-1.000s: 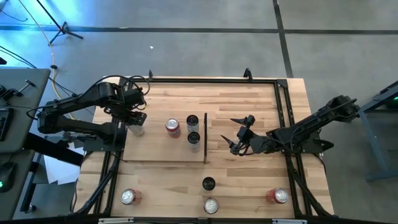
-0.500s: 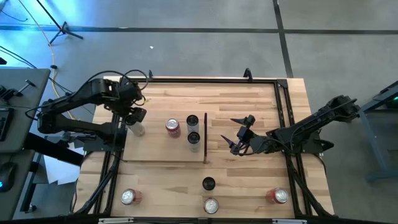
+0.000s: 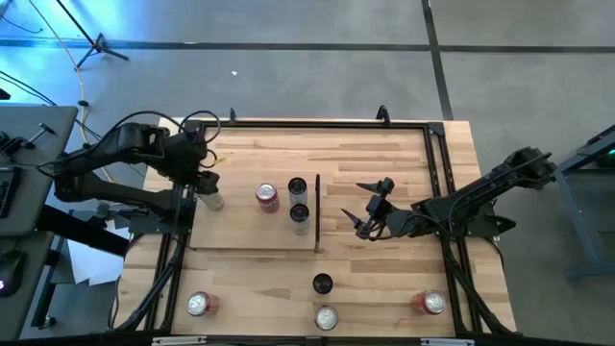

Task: Place canned beverage on shelf
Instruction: Put the white yellow soda can aligned with the other white yellow soda can on the shelf

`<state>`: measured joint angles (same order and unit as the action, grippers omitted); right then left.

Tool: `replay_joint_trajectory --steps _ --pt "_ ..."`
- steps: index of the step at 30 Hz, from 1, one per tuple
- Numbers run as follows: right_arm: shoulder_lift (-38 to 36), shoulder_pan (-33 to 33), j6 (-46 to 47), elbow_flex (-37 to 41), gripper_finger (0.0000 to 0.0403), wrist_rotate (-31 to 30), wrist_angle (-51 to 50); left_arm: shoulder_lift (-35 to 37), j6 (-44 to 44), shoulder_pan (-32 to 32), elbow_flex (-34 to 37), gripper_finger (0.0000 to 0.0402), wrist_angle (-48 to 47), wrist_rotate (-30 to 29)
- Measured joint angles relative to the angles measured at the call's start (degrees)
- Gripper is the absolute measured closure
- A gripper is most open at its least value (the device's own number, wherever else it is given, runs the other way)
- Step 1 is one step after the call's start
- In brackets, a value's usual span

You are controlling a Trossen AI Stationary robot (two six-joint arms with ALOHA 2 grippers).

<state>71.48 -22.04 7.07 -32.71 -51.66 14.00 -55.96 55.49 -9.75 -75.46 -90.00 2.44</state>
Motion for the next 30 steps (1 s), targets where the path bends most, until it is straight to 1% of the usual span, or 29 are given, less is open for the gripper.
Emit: replay_joint_trajectory --steps 3,8,12,16,20,24,28,30 --pt "0.0 0.0 0.0 0.0 0.0009 0.0 0.0 0.0 1.8 4.0 -0.4 0.0078 0.5 0.0" --pt "0.0 0.0 0.0 0.0 0.0009 0.0 0.0 -2.2 4.4 14.1 -0.4 0.0075 7.1 -0.3" --pt "0.0 0.0 0.0 0.0 0.0009 0.0 0.0 -5.7 5.0 21.9 -0.4 0.0075 13.8 -2.4" --pt "0.0 0.0 0.0 0.0 0.0009 0.0 0.0 -11.0 4.4 28.8 -0.4 0.0075 19.4 -5.8" --pt "0.0 0.0 0.0 0.0 0.0009 0.0 0.0 -17.1 1.1 33.9 -0.4 0.0075 23.5 -7.1" --pt "0.0 0.0 0.0 0.0 0.0009 0.0 0.0 -22.6 -6.0 37.6 -0.3 0.0075 26.5 -9.0" --pt "0.0 0.0 0.0 0.0 0.0009 0.0 0.0 -26.1 -13.1 40.2 -0.3 0.0075 30.2 -14.7" --pt "0.0 0.0 0.0 0.0 0.0009 0.0 0.0 -27.4 -16.2 41.1 -0.3 0.0076 33.7 -18.2"
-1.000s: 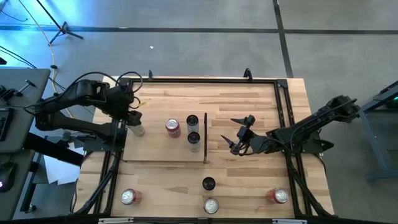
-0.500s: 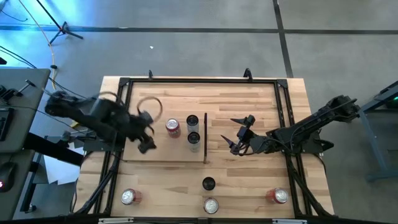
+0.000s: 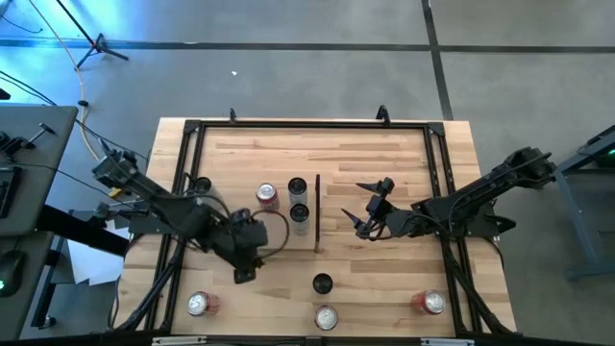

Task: Place canned beverage on shelf
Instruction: Put the white yellow soda can aligned with the other white yellow soda can on the shelf

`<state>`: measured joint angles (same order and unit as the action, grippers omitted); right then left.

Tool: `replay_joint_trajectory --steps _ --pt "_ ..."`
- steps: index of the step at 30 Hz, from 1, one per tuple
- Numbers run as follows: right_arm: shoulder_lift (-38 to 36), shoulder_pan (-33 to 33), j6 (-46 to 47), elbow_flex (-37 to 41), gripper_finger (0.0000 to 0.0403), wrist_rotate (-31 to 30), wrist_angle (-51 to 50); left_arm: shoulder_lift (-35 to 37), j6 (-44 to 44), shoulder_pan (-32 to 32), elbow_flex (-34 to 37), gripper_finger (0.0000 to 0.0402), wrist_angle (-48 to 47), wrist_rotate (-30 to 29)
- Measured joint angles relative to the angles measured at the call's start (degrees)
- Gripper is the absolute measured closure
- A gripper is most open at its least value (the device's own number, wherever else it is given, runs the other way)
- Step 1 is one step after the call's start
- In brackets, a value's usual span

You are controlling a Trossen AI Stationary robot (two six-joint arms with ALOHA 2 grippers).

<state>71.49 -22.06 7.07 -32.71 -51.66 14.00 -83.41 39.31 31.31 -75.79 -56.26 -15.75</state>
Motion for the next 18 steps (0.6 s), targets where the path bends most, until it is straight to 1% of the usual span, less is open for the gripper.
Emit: replay_joint_trajectory --steps 4,7,11,18 --pt "0.0 0.0 0.0 0.0 0.0009 0.0 0.0 -2.5 -4.7 1.4 0.0 0.0076 7.4 -6.7" --pt "0.0 0.0 0.0 0.0 0.0009 0.0 0.0 -4.2 -8.0 2.0 0.0 0.0076 12.3 -10.1" --pt "0.0 0.0 0.0 0.0 0.0009 0.0 0.0 -6.0 -9.6 2.3 0.0 0.0076 17.0 -13.2" --pt "0.0 0.0 0.0 0.0 0.0009 0.0 -0.1 -7.1 -8.5 3.0 0.0 0.0076 22.8 -14.4"
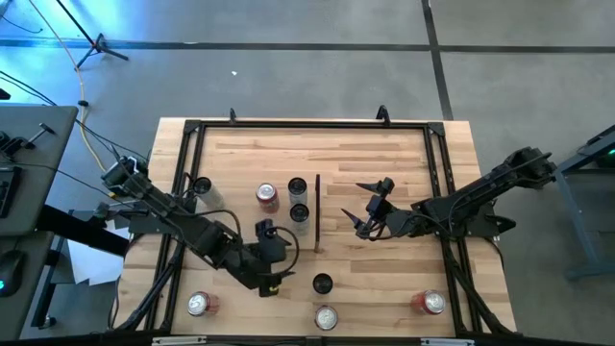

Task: Place canned beverage on shelf
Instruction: Put the white yellow soda can aligned with the other white yellow soda can on the shelf

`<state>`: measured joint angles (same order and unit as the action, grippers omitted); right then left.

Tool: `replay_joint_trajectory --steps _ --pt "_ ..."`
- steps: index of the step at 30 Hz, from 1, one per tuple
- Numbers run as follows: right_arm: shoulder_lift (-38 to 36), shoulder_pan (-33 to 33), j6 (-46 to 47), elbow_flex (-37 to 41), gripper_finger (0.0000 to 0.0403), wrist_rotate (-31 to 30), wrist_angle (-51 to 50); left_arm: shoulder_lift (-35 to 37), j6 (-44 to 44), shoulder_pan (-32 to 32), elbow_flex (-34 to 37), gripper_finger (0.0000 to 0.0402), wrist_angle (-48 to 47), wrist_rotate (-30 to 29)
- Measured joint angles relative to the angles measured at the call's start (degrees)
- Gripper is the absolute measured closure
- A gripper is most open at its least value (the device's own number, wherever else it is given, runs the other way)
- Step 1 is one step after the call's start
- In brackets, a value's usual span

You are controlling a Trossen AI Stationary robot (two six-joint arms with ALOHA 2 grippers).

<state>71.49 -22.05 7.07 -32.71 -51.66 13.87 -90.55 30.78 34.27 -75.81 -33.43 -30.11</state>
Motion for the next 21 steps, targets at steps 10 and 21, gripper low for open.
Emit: replay_joint_trajectory --steps 10,21 --pt "0.0 0.0 0.0 0.0 0.0009 0.0 0.0 -5.6 -17.8 3.7 0.0 0.0071 15.6 -5.3" --pt "0.0 0.0 0.0 0.0 0.0009 0.0 0.0 -12.1 -29.5 8.6 0.0 0.002 29.1 -12.9"
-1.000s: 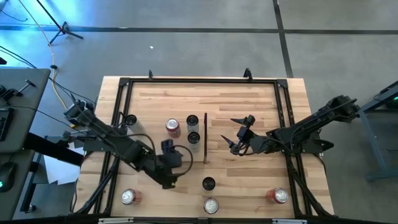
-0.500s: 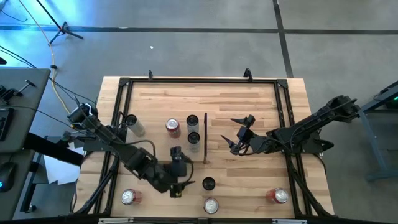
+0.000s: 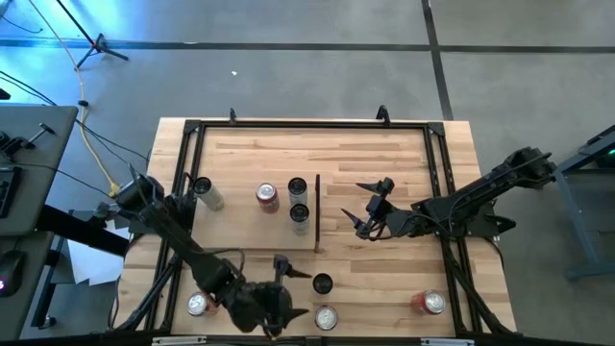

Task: Place canned beverage on shelf
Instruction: Put the white yellow soda can aligned with the other white yellow soda can on the shelf

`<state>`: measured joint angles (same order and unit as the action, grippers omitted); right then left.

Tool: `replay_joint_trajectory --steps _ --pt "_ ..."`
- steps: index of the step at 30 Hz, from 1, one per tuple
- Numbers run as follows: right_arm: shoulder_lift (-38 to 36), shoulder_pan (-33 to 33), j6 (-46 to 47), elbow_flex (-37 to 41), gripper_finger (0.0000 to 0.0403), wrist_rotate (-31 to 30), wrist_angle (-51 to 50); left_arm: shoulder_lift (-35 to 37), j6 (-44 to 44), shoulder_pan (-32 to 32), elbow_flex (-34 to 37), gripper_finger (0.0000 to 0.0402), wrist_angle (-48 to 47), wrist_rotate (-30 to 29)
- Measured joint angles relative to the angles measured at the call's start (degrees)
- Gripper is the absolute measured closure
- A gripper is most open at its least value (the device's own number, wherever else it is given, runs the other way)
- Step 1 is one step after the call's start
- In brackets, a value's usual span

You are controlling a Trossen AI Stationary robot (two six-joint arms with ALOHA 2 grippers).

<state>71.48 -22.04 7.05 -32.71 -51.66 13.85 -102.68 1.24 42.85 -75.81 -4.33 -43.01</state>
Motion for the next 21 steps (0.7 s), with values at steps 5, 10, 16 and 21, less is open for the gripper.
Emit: replay_joint_trajectory --steps 5,10,16,21 --pt "0.0 0.0 0.0 0.0 0.0009 0.0 0.0 -2.2 0.9 0.5 0.0 0.0003 5.9 -2.8" --pt "0.0 0.0 0.0 0.0 0.0009 0.0 -0.3 -5.3 3.6 -0.4 0.0 0.0002 12.9 -7.0" --pt "0.0 0.0 0.0 0.0 0.0009 0.0 -0.3 -8.2 5.9 -1.7 0.0 0.0002 19.4 -10.9" --pt "0.0 0.0 0.0 0.0 0.0009 0.0 -0.4 -9.0 10.6 -2.9 1.8 0.0002 22.0 -13.0"
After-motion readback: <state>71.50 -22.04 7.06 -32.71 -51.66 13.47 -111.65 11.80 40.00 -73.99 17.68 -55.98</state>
